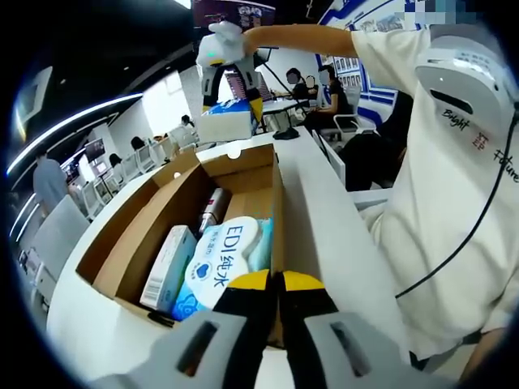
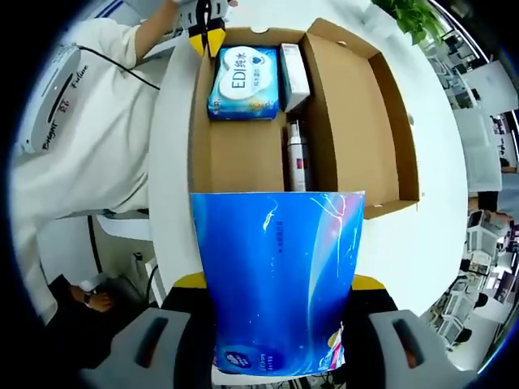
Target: Operate the shoe box by opening the lid, removing the specified soft item, and placing it in the target area until the item is outside and the box remains undamaged.
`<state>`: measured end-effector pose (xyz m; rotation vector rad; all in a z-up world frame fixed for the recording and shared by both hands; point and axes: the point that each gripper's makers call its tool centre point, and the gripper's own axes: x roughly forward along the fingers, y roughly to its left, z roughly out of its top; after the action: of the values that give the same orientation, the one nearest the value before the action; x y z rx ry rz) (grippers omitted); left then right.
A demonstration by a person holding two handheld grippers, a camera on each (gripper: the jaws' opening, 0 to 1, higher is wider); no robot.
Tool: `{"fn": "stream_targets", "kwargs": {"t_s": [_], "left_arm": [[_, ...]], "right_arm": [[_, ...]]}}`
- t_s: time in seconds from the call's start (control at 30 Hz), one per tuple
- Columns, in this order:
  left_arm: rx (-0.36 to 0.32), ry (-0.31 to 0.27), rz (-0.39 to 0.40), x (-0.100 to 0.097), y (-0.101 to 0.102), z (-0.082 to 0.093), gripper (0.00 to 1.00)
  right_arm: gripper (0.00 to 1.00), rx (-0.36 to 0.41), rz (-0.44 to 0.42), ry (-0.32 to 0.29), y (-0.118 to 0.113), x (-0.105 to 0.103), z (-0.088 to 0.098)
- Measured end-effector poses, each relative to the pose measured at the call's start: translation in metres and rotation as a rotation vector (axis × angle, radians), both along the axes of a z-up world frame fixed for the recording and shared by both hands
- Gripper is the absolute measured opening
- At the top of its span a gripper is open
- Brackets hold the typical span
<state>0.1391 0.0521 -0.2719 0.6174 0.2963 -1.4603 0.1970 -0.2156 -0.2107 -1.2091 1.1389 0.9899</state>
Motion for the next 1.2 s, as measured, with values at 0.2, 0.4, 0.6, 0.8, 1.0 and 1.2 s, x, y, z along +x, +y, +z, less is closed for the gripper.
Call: {"fn": "stream_targets", "kwargs": {"t_s": [0.2, 0.4, 0.6, 0.8, 1.0, 1.2], "left_arm": [[0.000, 0.001, 0.002, 0.000, -0.001, 0.000, 0.03], [0.002, 0.001, 0.003, 0.000, -0.001, 0.000, 0.03], [0.002, 0.001, 0.004, 0.000, 0.000, 0.000, 0.03], [0.001, 0.004, 0.004, 0.000, -0.001, 0.000, 0.03], [0.000, 0.007, 0.005, 0.000, 0.000, 0.000, 0.03], [-0.004, 0.010, 0.008, 0.001, 0.000, 0.000, 0.03]], "right_arm": [[0.61, 0.009, -0.011, -0.006, -0.007, 0.001, 0.004], [0.61, 0.002, 0.003, -0.010, -0.013, 0.002, 0.006], [0.62, -0.007, 0.031, -0.021, -0.025, 0.005, 0.008], [0.62, -0.001, 0.050, -0.023, -0.036, 0.009, 0.008], [0.62, -0.003, 0.021, -0.017, -0.045, 0.012, 0.001], [0.62, 0.004, 0.037, -0.009, -0.048, 0.011, -0.011]]}}
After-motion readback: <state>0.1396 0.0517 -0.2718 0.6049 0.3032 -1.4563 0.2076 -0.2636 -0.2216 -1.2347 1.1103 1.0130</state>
